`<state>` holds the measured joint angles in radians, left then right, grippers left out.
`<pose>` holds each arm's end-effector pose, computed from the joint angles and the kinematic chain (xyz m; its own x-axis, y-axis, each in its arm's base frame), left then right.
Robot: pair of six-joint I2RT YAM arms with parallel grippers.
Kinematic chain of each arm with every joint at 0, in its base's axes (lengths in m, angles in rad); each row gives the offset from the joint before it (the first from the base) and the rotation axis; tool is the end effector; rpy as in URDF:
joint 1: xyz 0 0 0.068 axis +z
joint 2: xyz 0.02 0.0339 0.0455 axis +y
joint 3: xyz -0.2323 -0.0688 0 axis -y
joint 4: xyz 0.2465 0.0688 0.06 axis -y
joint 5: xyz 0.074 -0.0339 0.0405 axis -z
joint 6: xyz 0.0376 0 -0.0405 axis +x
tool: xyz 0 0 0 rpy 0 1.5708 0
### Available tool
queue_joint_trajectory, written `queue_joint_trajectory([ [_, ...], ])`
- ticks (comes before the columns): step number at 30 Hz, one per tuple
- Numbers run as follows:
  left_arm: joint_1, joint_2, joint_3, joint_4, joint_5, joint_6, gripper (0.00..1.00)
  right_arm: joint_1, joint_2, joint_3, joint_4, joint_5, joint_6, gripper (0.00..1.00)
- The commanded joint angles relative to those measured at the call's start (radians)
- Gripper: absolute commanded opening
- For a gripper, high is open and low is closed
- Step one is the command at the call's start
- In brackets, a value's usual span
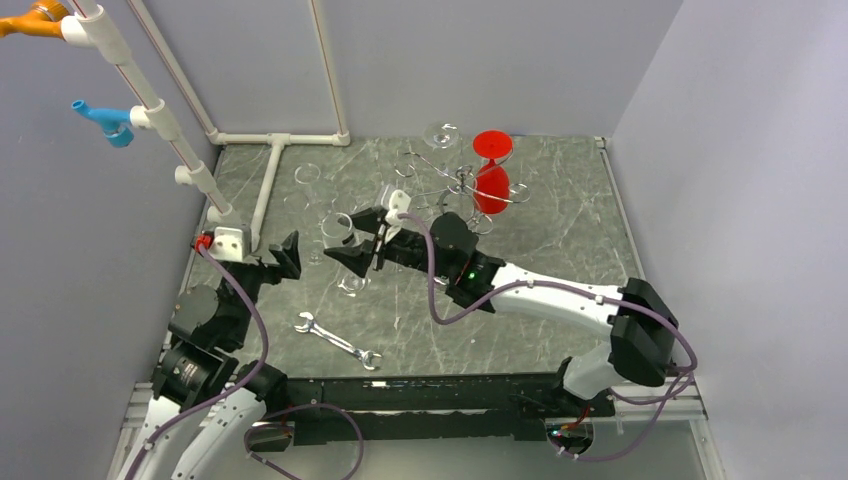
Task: Take the wine glass off the wine glass rack
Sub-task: Place the wine glass at the center of the board.
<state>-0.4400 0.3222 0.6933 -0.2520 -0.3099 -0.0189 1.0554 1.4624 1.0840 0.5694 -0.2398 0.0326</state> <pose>0.1104 -0.0393 0.3454 0.1050 -0.0693 -0.9921 0.1337 0.9895 -0.0550 0.1670 0.3129 0.3301 0.0622 0.1741 -0.9828 -0.9627 0.2703 -0.0131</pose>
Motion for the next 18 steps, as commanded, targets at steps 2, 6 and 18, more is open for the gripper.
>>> queue_joint_trajectory([
  [2, 0.003, -0.036, -0.011, 0.041, -0.062, 0.007, 0.99, 0.030, 0.033, -0.030, 0.255, 0.041, -0.086, 0.00],
  [6, 0.003, -0.058, -0.019, 0.041, -0.086, 0.007, 0.99, 0.036, 0.073, -0.043, 0.292, 0.058, -0.086, 0.00],
  [18, 0.003, -0.081, -0.026, 0.038, -0.147, 0.050, 0.99, 0.060, 0.209, -0.075, 0.432, 0.125, -0.087, 0.00],
])
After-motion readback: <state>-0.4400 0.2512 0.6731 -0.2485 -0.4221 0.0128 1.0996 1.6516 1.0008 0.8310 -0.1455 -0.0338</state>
